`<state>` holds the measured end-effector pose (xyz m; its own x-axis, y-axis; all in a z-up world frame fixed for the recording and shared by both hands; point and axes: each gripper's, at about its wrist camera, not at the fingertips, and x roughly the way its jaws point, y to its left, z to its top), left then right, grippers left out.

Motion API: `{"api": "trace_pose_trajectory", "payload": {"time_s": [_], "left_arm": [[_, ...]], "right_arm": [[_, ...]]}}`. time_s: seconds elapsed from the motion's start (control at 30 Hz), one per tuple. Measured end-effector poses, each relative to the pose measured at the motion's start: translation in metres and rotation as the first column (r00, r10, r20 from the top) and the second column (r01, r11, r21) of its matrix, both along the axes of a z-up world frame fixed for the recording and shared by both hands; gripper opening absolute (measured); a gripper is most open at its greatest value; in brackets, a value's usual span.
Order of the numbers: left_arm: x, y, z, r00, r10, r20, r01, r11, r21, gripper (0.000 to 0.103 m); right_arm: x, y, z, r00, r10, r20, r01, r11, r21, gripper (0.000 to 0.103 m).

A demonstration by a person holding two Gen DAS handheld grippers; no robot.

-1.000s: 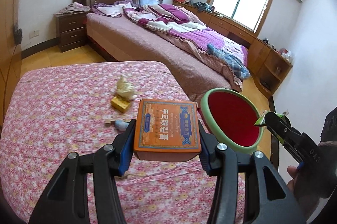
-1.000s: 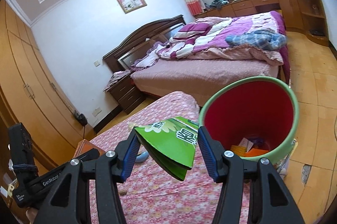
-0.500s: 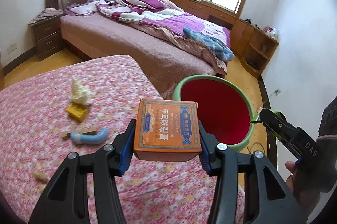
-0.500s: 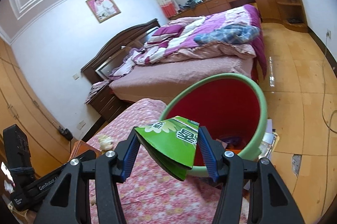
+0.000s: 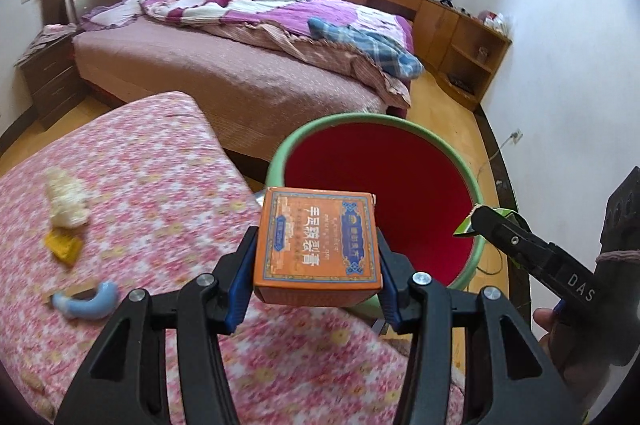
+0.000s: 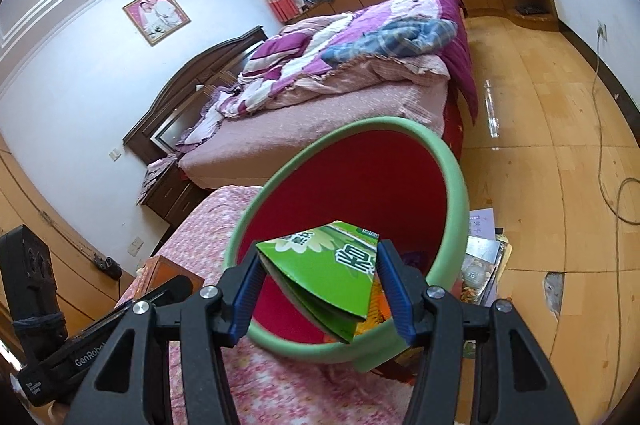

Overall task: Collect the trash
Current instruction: 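Carry the orange box and green packet with both tools over the bucket, then open both tools to drop the box and packet into the bucket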

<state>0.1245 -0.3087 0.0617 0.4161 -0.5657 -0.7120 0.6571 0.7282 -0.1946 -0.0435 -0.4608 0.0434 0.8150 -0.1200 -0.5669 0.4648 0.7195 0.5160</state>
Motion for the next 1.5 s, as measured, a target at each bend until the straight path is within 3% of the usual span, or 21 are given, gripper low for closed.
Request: {"api": "trace_pose_trajectory", "payload": {"time_s": [0.33, 0.5, 0.63, 0.83, 1.17, 1.23, 1.4, 1.5], "left_arm": [[0.004, -0.032, -0.023, 0.999, -0.048, -0.003, 0.048, 0.998, 0.044, 0.054], [0.003, -0.035, -0.026, 0.999, -0.035, 0.020, 0.034, 0.998, 0.045, 0.071], [0.004, -0.032, -0.024, 0.999, -0.028, 0.032, 0.027, 0.999, 0.037, 0.071], [0.005, -0.018, -0.020, 1.000, 0.000, 0.025, -0.001, 1.000, 0.016, 0.072], [0.003, 0.009, -0.017, 0.997, 0.069, 0.031, -0.070, 0.997, 0.023, 0.072], [0.003, 0.015, -0.016, 0.995, 0.084, 0.044, -0.086, 0.996, 0.035, 0.079], [0.005, 0.033, -0.015, 0.990, 0.132, 0.049, -0.134, 0.990, 0.042, 0.080], [0.006, 0.047, -0.016, 0.985, 0.166, 0.052, -0.169, 0.985, 0.046, 0.090]], "right_arm": [[0.006, -0.016, -0.017, 1.000, -0.013, -0.025, 0.013, 0.999, 0.029, 0.059], [0.012, -0.020, -0.023, 0.999, -0.005, -0.032, 0.006, 0.999, 0.043, 0.061], [0.016, -0.020, -0.024, 1.000, 0.005, -0.026, -0.004, 0.998, 0.055, 0.062], [0.016, -0.017, -0.022, 1.000, 0.008, -0.009, -0.008, 0.999, 0.049, 0.081], [0.013, -0.009, -0.014, 1.000, 0.018, 0.010, -0.018, 0.999, 0.043, 0.081], [0.013, -0.007, -0.012, 1.000, 0.021, 0.011, -0.021, 0.999, 0.041, 0.081], [0.012, 0.000, -0.008, 1.000, 0.026, 0.006, -0.026, 0.999, 0.031, 0.081], [0.012, 0.007, -0.006, 0.999, 0.038, 0.006, -0.038, 0.999, 0.028, 0.081]]}}
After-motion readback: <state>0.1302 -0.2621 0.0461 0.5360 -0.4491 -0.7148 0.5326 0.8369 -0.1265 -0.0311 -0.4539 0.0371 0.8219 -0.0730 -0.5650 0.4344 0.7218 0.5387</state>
